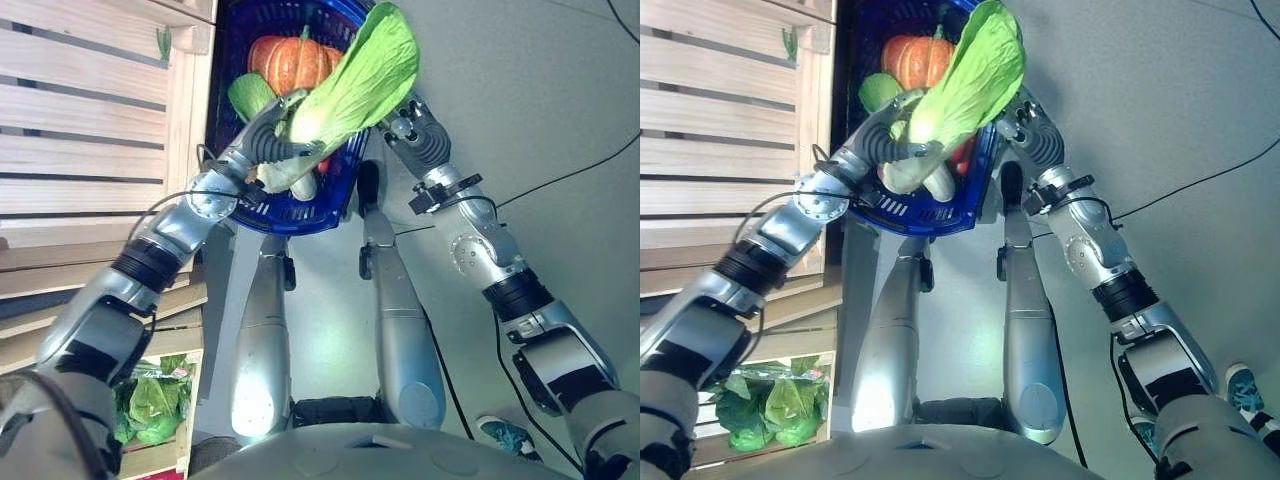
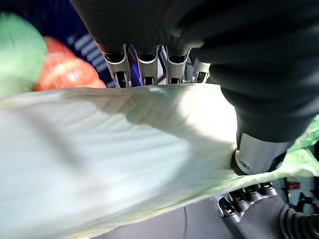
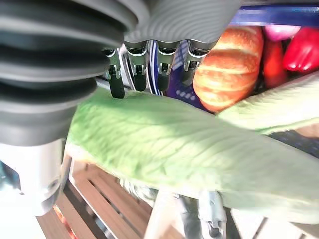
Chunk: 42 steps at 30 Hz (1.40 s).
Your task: Pick up fruits and vegetables into the basket
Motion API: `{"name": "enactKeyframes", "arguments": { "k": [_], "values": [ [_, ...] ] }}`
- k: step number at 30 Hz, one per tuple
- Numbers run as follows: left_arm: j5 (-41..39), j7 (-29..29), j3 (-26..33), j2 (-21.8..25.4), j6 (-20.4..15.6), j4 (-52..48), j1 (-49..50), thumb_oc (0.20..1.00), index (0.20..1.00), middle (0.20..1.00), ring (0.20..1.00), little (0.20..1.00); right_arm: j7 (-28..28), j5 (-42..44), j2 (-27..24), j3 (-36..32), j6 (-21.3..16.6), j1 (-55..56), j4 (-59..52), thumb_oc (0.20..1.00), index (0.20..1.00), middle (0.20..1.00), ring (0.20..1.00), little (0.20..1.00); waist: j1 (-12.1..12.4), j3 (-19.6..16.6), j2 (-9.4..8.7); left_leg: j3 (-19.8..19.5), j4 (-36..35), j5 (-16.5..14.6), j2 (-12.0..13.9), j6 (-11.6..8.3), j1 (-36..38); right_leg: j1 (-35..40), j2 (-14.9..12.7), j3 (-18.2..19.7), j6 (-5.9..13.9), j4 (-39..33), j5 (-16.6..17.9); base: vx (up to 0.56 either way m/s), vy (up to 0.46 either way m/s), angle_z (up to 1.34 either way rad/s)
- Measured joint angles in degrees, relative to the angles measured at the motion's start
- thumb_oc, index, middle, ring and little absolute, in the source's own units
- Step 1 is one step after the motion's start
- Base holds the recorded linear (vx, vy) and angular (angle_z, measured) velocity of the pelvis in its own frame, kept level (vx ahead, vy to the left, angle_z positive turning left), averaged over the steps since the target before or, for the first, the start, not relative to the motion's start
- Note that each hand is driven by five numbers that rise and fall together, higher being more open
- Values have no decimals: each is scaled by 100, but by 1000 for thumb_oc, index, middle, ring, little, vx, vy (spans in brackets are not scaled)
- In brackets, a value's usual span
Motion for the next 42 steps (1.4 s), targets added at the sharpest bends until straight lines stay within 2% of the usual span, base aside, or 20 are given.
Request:
{"name": "enactKeyframes", "arguments": {
  "k": [9,25,36,42],
  "values": [
    [-233,-219,-64,99,0,-48,-82,200,200,200,200,200,14,148,-51,119,1,-57,-148,1000,1000,1000,1000,1000,24,0,0,0,1,-7,28,-12,2,0,24,-7,-4,0,3,0,-3,0],
    [-261,-218,-117,119,61,-69,-83,200,200,200,200,200,75,441,-99,169,142,-53,-229,1000,1000,1000,1000,1000,91,1,-2,-6,-7,-7,27,-12,-4,0,18,-19,-2,-8,1,0,0,0],
    [-213,-168,-177,182,299,-280,-70,200,200,200,200,200,187,566,-257,178,353,-51,-374,1000,1000,1000,1000,1000,98,1,-3,-13,-10,-7,27,-12,-7,0,18,-24,-3,-12,2,0,0,0],
    [-145,-168,-210,219,311,-280,-66,200,200,200,200,200,175,565,-320,293,340,-57,-374,1000,1000,1000,1000,1000,107,1,-3,-13,-9,-6,26,-12,-2,2,18,-24,-4,-9,3,0,0,0]
  ]
}}
